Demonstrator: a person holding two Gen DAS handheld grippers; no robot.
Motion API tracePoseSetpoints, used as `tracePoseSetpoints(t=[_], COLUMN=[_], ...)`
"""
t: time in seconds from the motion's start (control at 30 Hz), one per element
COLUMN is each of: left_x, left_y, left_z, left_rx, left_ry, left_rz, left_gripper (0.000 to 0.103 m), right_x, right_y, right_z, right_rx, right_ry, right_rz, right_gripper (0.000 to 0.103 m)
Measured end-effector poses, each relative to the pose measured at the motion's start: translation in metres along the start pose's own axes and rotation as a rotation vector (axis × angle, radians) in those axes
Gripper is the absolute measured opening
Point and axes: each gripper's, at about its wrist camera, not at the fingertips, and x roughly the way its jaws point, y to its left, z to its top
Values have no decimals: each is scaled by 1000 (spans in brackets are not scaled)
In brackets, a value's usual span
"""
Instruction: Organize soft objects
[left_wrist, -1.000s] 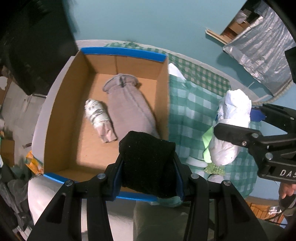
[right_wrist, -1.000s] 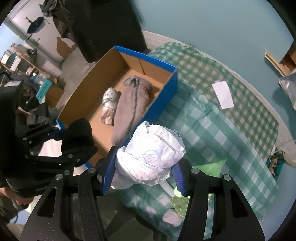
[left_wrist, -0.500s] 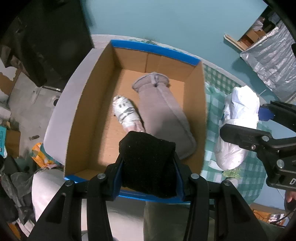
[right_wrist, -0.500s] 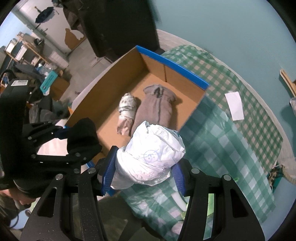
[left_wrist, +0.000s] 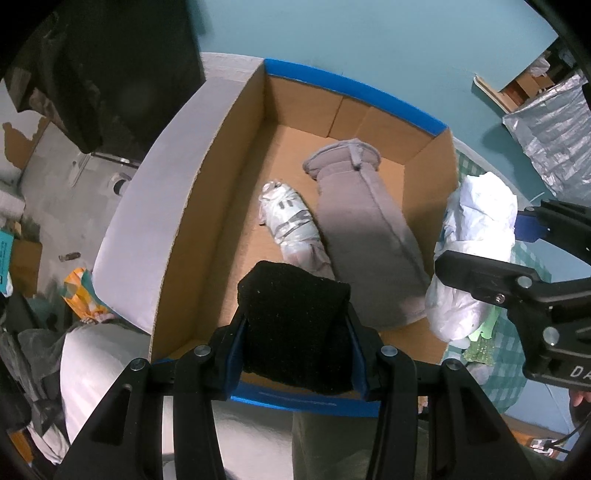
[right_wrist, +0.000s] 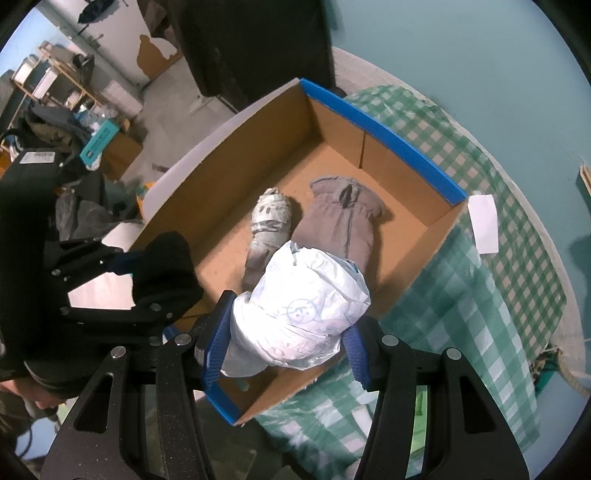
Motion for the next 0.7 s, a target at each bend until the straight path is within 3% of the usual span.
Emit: tracePoseSetpoints(t=[0.4, 0.47, 0.57, 0.7], left_x=[18, 19, 18, 14], left_y=[13, 14, 15, 14], left_z=[4, 3, 2, 1], left_rx=[-30, -39, -46, -49], left_ry=[41, 44, 42, 32], left_rz=[15, 14, 16, 10], left_gripper=[53, 57, 65, 72], right_x=[16, 16, 16, 13], right_y=[0, 0, -1, -2], right_z=[7, 8, 9, 6], right_rx=[29, 32, 37, 43], right_ry=[39, 31, 24, 9], right_rz=[5, -10, -27, -44], right_gripper=[56, 59, 79, 82])
